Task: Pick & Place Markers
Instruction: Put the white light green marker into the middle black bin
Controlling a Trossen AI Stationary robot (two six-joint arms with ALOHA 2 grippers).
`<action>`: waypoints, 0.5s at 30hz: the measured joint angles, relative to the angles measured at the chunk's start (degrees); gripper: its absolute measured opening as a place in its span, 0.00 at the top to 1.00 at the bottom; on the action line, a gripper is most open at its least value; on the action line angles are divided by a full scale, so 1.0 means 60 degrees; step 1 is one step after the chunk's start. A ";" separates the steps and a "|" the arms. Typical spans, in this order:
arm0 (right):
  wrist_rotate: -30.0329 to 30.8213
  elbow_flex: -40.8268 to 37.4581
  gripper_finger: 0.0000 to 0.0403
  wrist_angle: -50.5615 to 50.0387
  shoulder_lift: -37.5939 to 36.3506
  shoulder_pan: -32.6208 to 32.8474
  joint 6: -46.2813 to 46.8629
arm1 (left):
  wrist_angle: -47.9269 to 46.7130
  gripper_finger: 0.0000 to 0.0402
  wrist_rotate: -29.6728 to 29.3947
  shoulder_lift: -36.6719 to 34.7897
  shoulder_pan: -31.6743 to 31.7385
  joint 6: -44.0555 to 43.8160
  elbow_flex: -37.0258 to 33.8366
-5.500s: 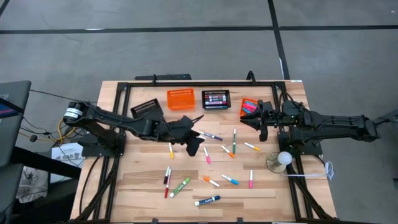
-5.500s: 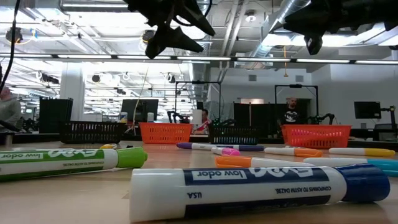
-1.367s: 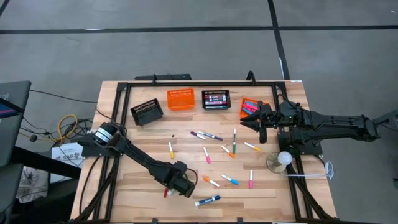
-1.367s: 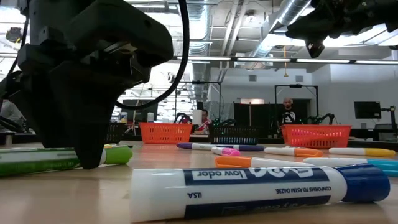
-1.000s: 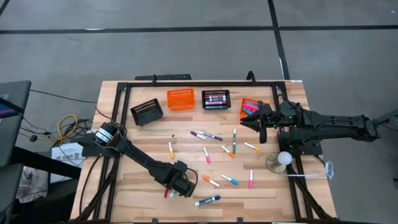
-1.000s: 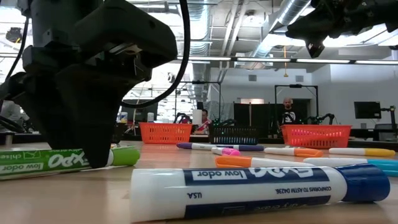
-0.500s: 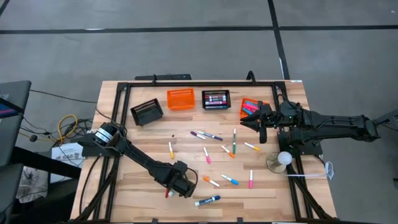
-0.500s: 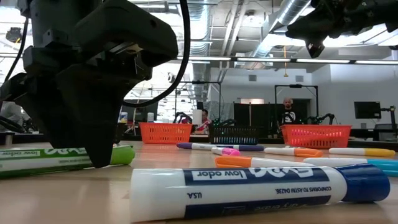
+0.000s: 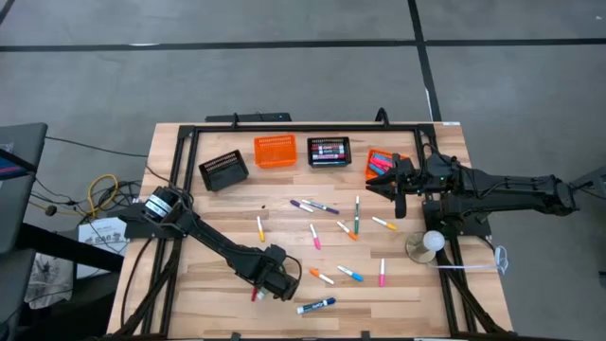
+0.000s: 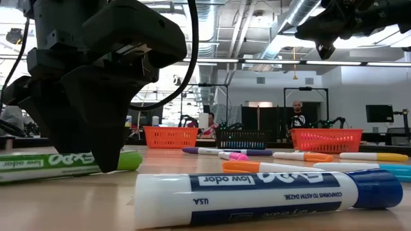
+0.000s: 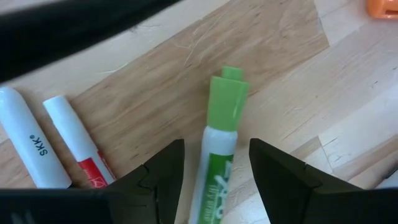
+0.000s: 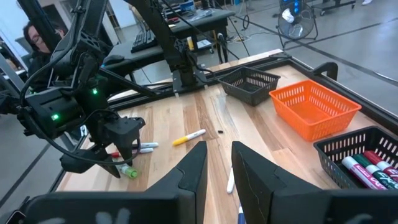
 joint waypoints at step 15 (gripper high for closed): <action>0.0002 0.0000 0.84 -0.0002 0.0001 -0.0004 -0.0001 | -0.0357 0.76 0.0461 0.0007 0.0213 0.1214 0.0004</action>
